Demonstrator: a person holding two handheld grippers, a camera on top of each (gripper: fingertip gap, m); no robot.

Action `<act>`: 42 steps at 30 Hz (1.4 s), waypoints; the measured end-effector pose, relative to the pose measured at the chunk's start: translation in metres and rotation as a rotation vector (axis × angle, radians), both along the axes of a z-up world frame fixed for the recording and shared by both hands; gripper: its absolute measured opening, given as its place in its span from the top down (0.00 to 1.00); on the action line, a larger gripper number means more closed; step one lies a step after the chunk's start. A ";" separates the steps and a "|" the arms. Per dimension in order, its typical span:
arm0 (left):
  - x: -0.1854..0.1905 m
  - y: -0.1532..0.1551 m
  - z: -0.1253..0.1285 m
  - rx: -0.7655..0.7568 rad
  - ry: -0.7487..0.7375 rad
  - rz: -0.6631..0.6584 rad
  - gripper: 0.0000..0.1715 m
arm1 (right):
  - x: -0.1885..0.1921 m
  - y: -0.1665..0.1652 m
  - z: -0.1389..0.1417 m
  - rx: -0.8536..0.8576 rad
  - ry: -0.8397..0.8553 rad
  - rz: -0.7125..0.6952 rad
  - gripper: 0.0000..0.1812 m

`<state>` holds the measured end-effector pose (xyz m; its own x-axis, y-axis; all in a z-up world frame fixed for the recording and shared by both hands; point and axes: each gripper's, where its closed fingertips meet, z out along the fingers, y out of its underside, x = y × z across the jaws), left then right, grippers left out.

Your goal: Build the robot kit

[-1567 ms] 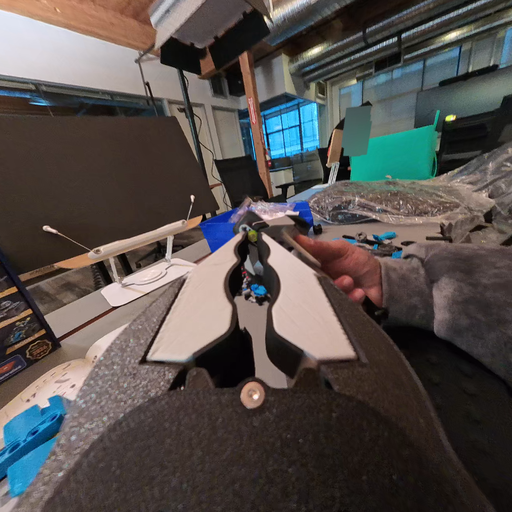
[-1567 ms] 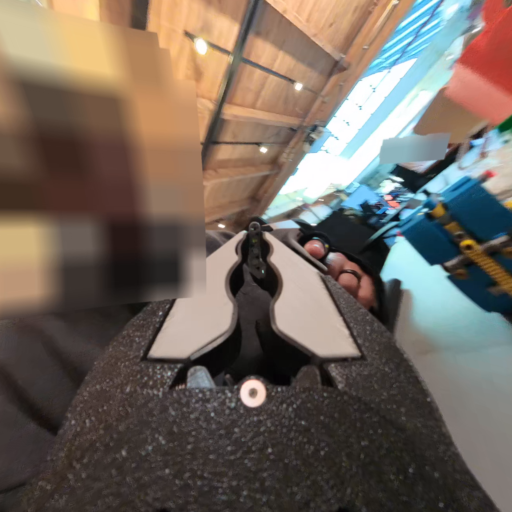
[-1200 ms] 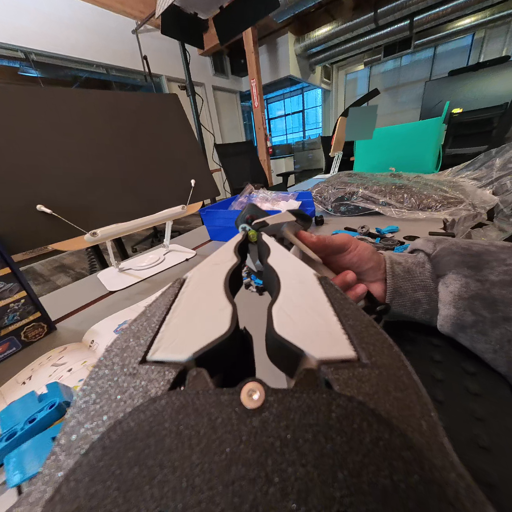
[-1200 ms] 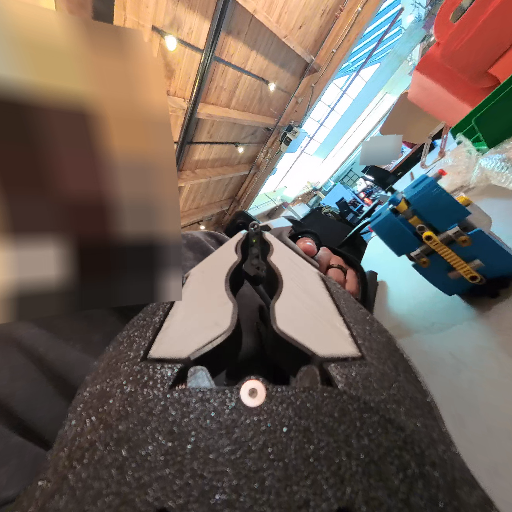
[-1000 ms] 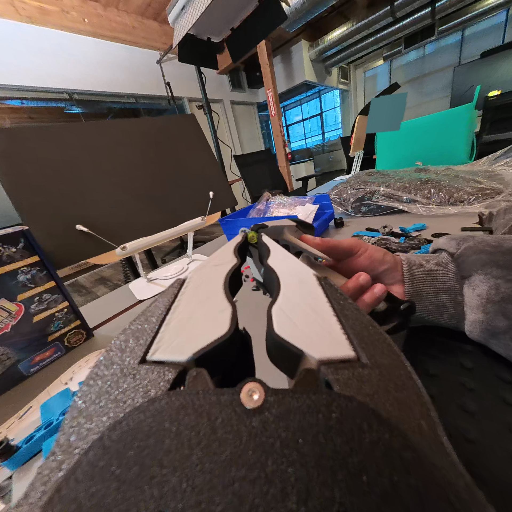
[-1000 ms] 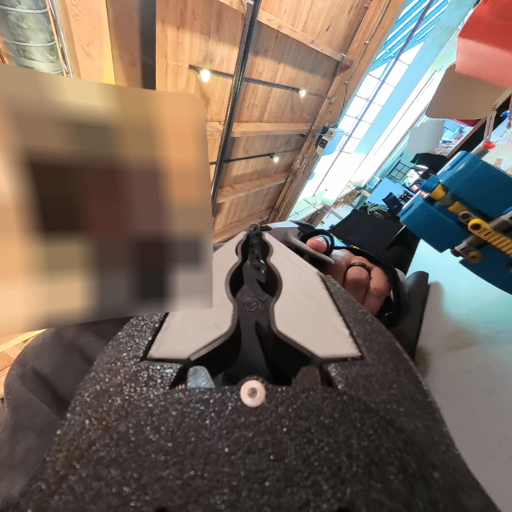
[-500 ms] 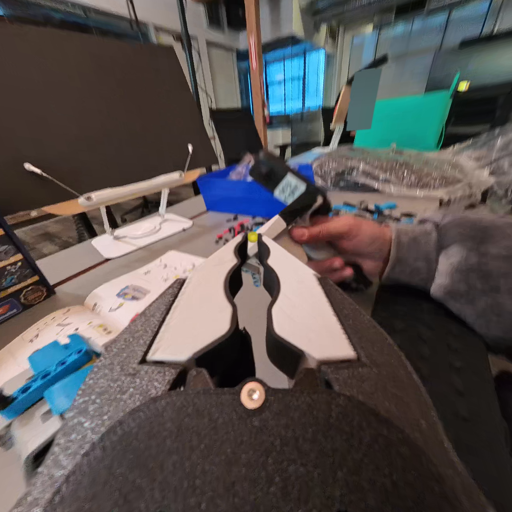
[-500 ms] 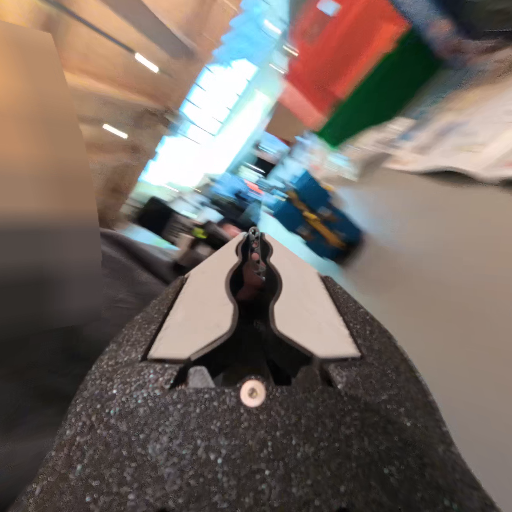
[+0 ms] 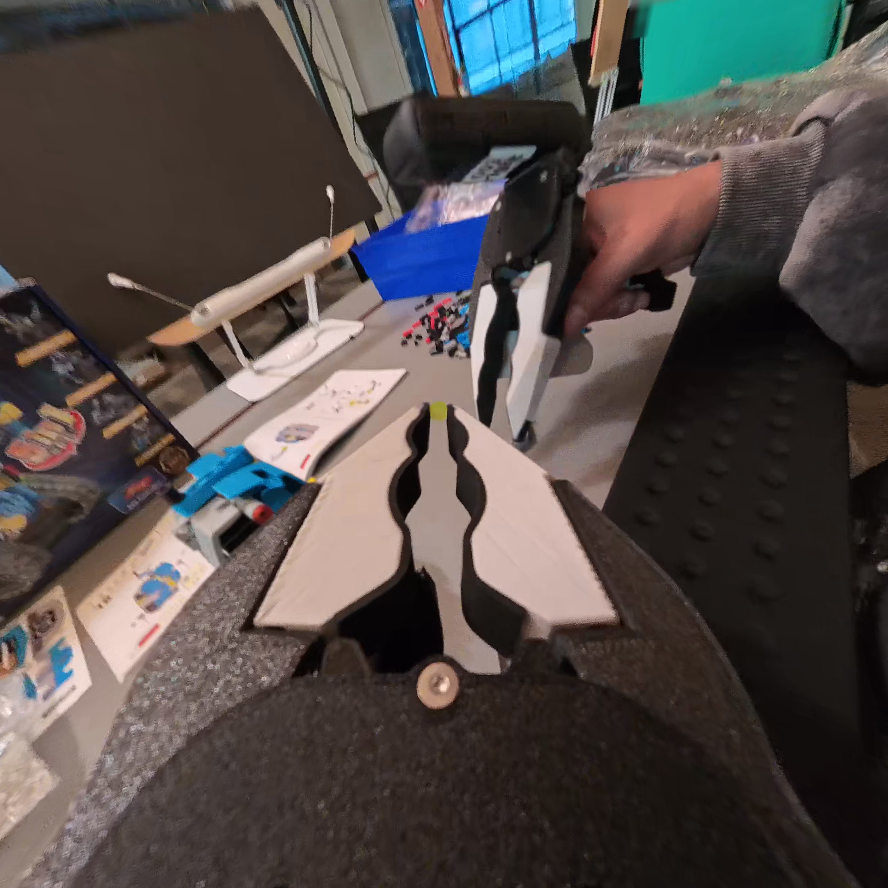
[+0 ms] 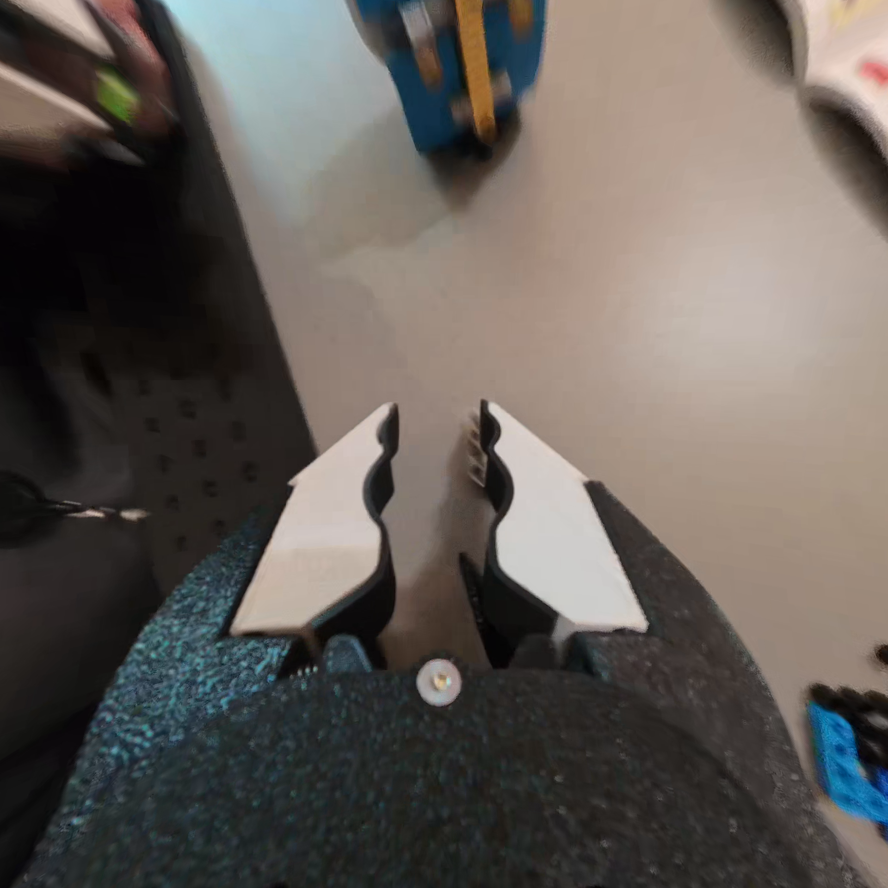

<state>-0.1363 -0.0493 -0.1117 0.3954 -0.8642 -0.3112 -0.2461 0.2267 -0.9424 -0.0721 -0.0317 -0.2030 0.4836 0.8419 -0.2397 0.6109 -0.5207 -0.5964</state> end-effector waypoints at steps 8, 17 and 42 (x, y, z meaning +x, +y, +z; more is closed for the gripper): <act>0.002 -0.018 0.010 0.175 -0.003 -0.036 0.96 | -0.067 -0.039 0.113 -0.289 0.839 0.014 0.85; 0.004 -0.020 0.009 0.228 0.031 -0.014 0.96 | -0.073 -0.039 0.100 -0.183 0.716 -0.058 0.94; 0.007 -0.007 -0.007 0.318 0.184 0.147 0.96 | -0.069 -0.023 0.083 -0.015 0.484 -0.248 0.99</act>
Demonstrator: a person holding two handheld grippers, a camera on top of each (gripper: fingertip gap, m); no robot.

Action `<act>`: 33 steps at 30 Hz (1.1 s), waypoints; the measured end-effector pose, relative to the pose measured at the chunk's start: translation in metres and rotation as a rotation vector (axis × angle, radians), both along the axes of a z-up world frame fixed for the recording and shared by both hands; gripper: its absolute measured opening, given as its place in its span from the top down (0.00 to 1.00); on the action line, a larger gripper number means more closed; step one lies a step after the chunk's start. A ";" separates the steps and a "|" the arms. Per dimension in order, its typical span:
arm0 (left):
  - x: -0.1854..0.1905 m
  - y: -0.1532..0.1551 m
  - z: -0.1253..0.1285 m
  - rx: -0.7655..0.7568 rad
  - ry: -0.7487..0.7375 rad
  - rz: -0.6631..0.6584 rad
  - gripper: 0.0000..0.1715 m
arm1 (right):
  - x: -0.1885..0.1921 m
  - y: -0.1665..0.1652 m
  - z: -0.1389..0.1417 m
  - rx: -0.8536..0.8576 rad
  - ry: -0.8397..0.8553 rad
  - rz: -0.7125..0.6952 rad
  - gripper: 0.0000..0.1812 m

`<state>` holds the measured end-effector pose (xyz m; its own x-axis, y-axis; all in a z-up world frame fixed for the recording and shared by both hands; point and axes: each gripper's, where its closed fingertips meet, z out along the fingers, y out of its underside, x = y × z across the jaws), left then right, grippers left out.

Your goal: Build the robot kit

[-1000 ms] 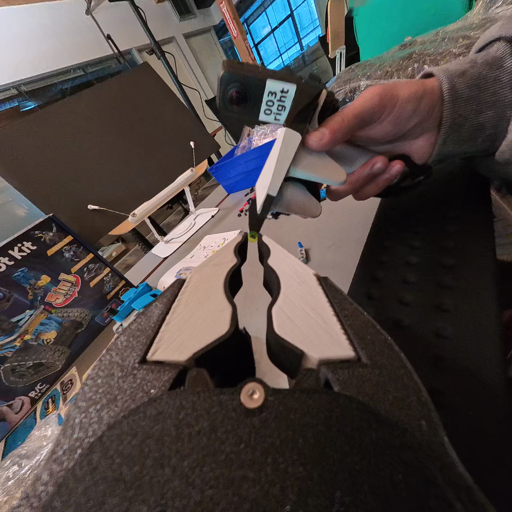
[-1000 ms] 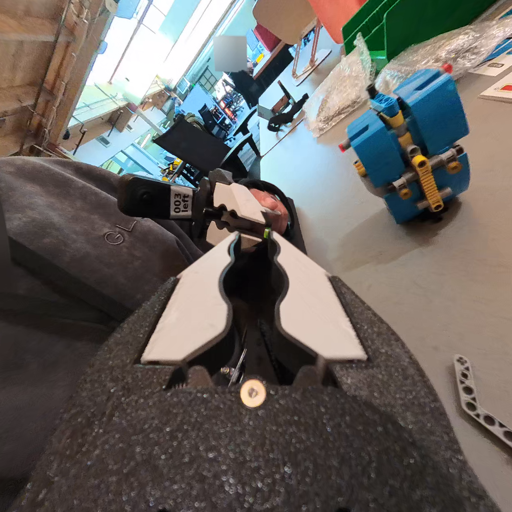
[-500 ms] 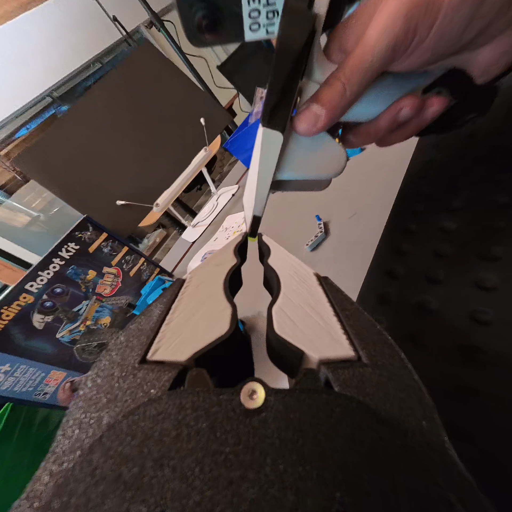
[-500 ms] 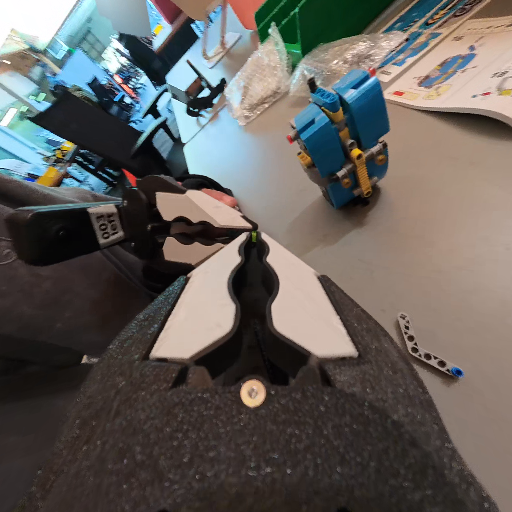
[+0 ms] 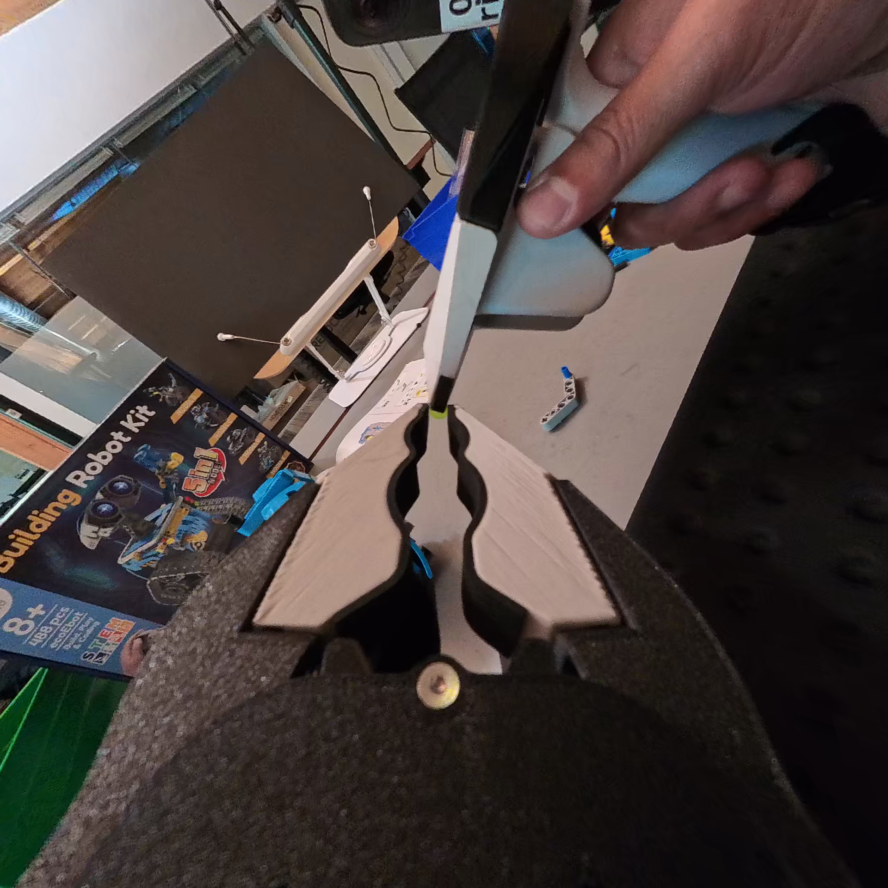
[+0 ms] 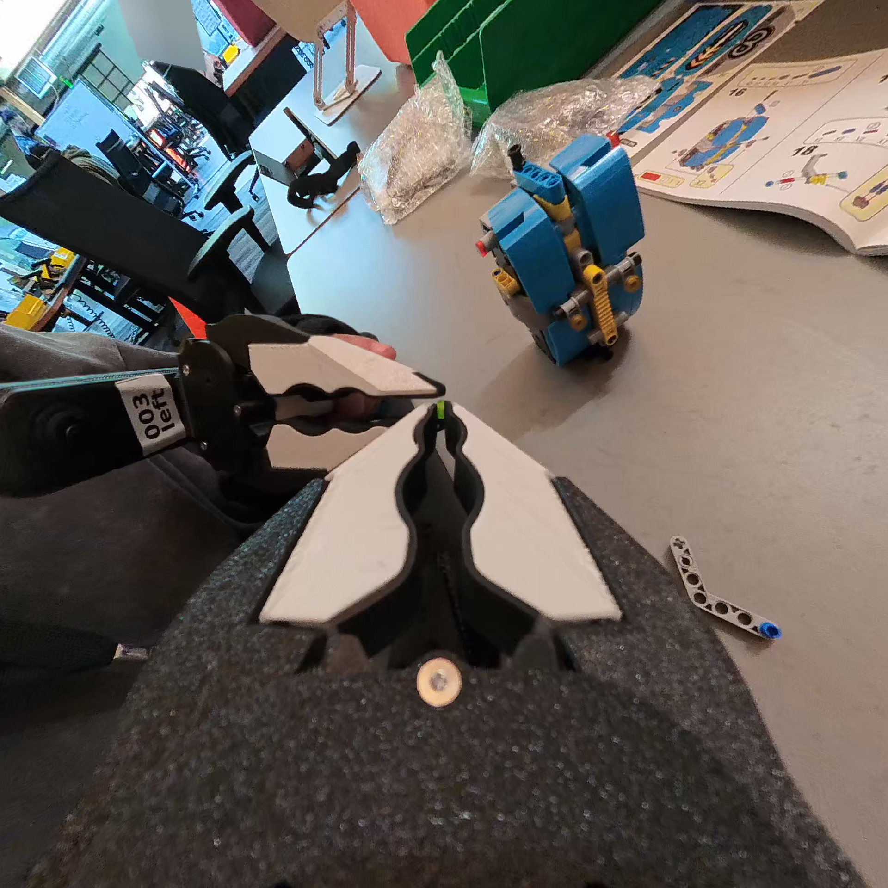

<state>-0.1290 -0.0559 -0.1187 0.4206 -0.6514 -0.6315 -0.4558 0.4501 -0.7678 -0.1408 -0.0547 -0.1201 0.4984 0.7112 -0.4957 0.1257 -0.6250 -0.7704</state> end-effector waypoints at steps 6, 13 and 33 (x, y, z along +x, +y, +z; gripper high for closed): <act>-0.001 0.001 -0.001 -0.023 -0.006 -0.002 0.96 | -0.002 -0.002 0.003 0.006 0.016 0.021 0.99; -0.001 0.002 -0.003 -0.003 0.014 0.008 0.96 | -0.002 -0.001 0.001 -0.019 0.045 0.017 0.99; -0.001 0.001 -0.001 0.007 0.018 0.008 0.96 | -0.003 0.000 0.000 -0.008 0.041 0.012 0.99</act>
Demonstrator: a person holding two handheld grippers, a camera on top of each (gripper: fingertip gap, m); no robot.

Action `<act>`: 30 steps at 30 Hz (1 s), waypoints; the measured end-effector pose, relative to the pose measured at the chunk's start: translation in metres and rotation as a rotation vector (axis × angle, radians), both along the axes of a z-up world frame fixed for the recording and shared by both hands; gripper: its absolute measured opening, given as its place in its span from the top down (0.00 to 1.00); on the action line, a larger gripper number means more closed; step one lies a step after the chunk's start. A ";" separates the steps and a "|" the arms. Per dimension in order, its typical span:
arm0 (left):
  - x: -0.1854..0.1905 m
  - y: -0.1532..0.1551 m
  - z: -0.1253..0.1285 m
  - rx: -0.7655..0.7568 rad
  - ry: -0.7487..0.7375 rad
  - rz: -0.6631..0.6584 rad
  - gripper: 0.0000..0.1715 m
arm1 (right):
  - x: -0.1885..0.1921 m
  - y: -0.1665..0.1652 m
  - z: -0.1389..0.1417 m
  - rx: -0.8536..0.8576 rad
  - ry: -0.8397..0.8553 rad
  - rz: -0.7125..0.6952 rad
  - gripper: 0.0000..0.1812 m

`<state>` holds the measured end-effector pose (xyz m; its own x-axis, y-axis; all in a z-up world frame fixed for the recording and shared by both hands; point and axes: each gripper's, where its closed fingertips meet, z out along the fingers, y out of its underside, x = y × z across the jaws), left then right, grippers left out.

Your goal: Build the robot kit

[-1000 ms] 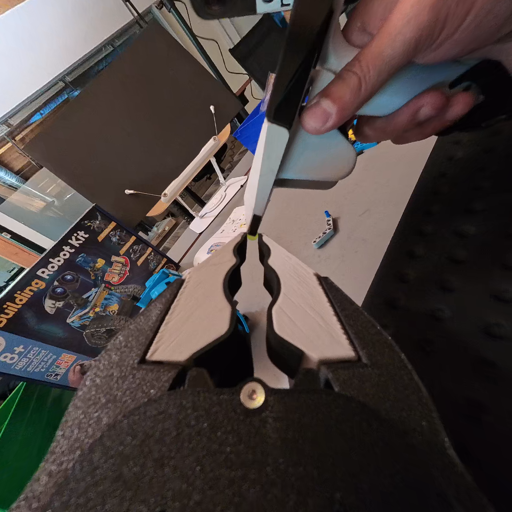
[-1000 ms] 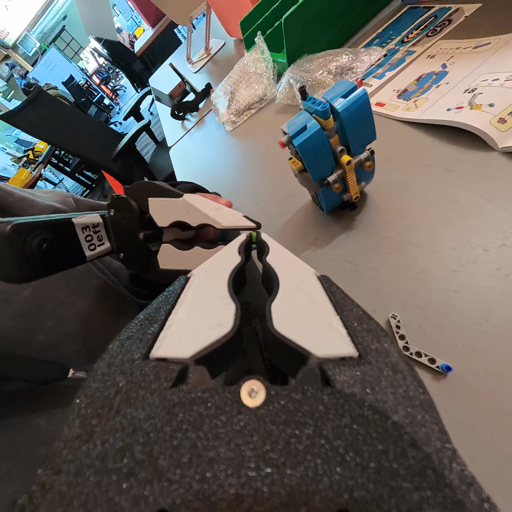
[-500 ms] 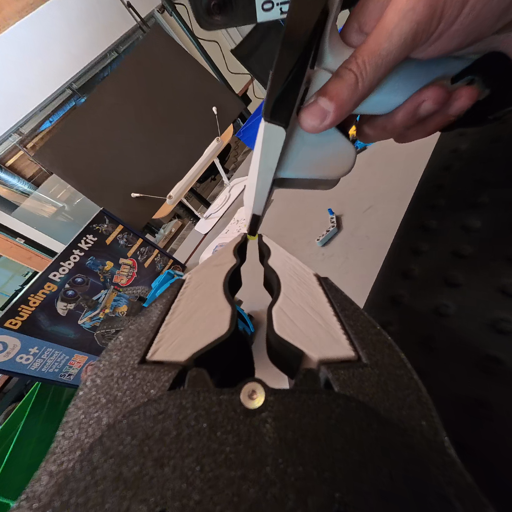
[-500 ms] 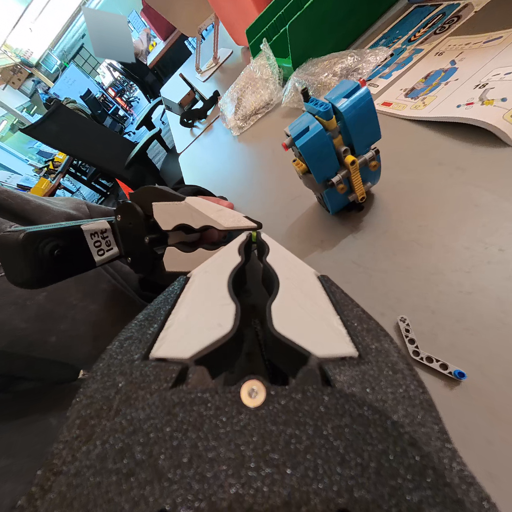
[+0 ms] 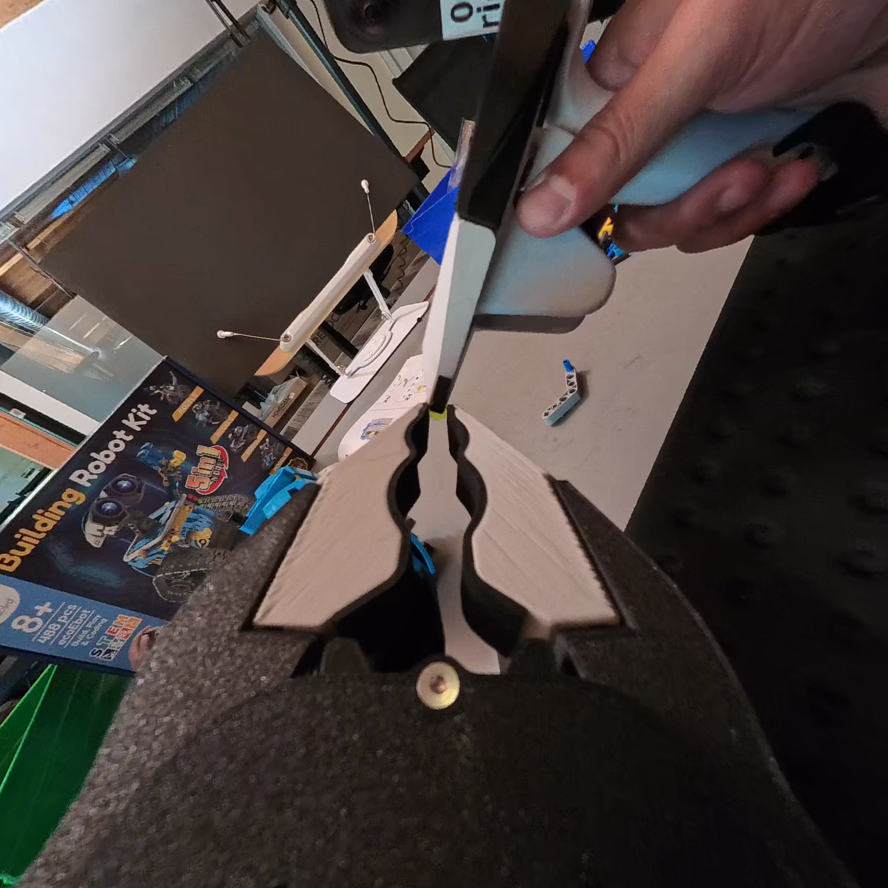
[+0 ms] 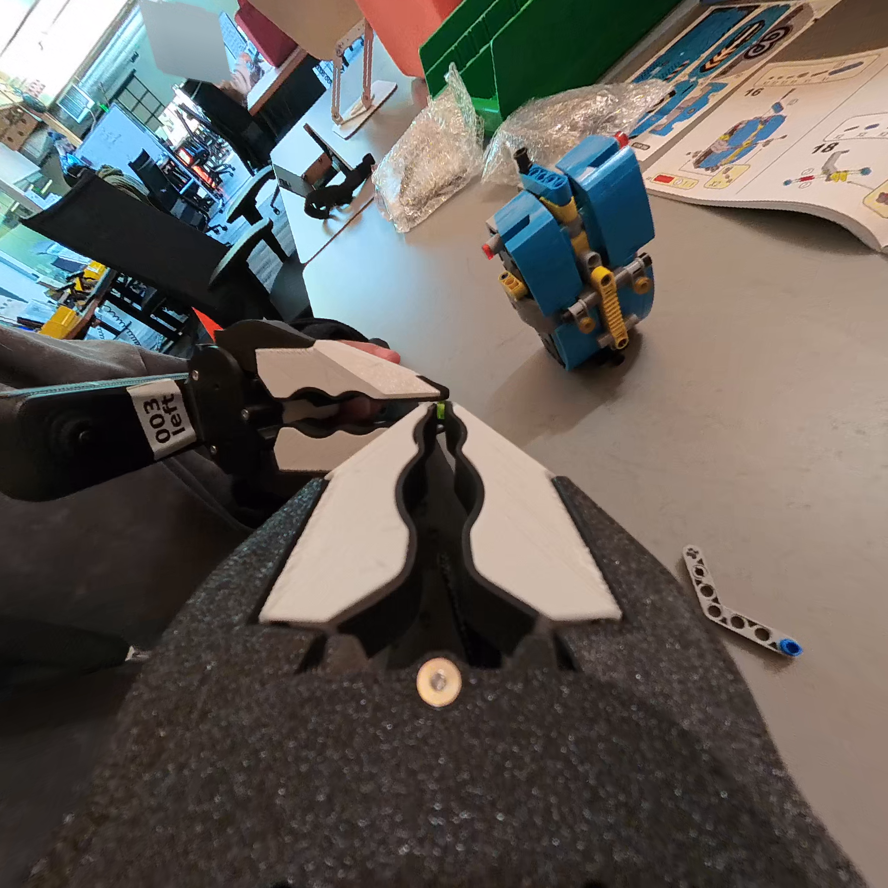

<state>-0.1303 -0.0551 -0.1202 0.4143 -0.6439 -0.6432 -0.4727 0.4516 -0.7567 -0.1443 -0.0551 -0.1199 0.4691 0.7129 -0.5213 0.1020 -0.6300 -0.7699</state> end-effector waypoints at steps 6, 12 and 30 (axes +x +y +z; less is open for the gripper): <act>-0.003 0.004 0.000 -0.074 -0.039 -0.017 0.96 | 0.083 0.028 0.006 0.203 -0.223 -0.066 0.94; 0.000 0.005 -0.002 -0.207 -0.091 -0.087 0.96 | 0.101 0.018 -0.062 0.134 -0.583 0.051 0.85; -0.001 -0.007 0.014 -0.333 -0.232 -0.253 0.96 | 0.086 0.035 -0.098 0.140 -0.699 0.122 0.96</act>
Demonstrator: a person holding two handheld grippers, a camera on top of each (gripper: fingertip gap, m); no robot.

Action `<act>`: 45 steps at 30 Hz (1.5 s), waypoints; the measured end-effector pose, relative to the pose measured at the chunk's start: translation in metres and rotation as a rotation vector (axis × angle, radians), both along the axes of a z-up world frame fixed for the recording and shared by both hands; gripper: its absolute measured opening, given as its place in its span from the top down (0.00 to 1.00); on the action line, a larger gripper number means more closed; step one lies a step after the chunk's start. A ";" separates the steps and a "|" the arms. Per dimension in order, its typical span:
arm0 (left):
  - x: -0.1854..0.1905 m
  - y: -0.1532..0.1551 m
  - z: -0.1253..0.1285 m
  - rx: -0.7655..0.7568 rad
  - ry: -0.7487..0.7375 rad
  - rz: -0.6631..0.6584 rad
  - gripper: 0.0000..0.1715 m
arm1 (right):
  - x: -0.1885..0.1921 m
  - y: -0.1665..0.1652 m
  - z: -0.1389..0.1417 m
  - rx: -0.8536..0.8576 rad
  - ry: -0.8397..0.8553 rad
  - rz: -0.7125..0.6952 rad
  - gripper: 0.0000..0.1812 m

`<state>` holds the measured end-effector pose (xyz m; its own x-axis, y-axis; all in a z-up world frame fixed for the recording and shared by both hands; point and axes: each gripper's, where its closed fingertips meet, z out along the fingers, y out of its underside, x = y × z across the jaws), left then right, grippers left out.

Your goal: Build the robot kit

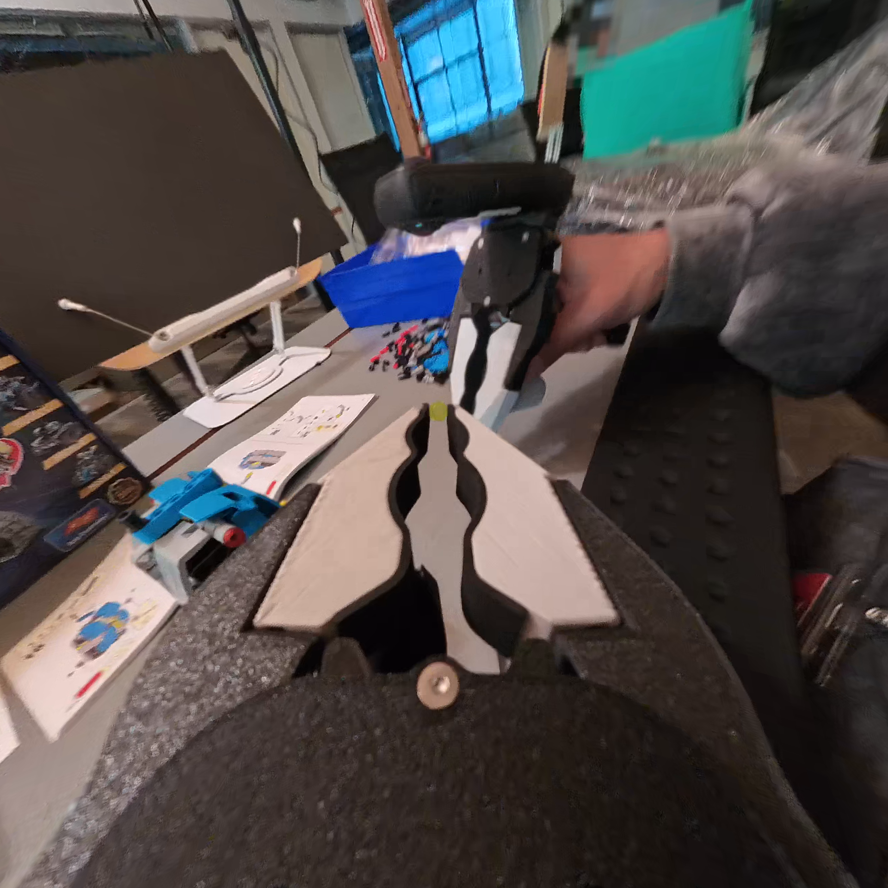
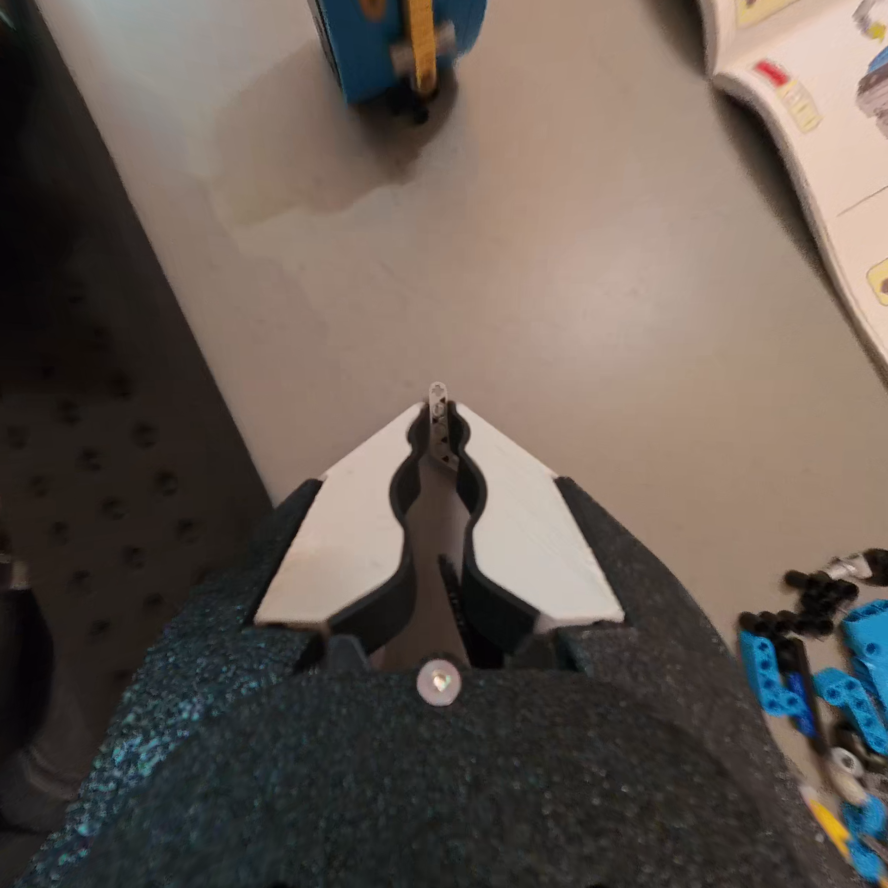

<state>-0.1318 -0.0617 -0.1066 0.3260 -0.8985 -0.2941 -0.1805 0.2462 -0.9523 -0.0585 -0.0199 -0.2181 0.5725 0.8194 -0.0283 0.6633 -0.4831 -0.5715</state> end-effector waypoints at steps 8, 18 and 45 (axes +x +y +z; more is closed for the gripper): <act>-0.020 -0.002 0.043 -0.189 -0.345 -0.151 0.96 | -0.074 -0.033 0.141 -0.386 1.146 0.039 0.97; -0.024 -0.004 0.051 -0.269 -0.430 -0.198 0.96 | -0.098 -0.039 0.162 -0.368 1.376 0.032 0.97; -0.022 -0.007 0.064 -0.565 -0.672 -0.364 0.96 | -0.099 -0.045 0.171 0.154 1.139 0.043 0.97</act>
<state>-0.1540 -0.0682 -0.0428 -0.0590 -0.9303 0.3621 0.4457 -0.3491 -0.8243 -0.1577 -0.0649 -0.0469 0.2502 0.8774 -0.4094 -0.2621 -0.3457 -0.9010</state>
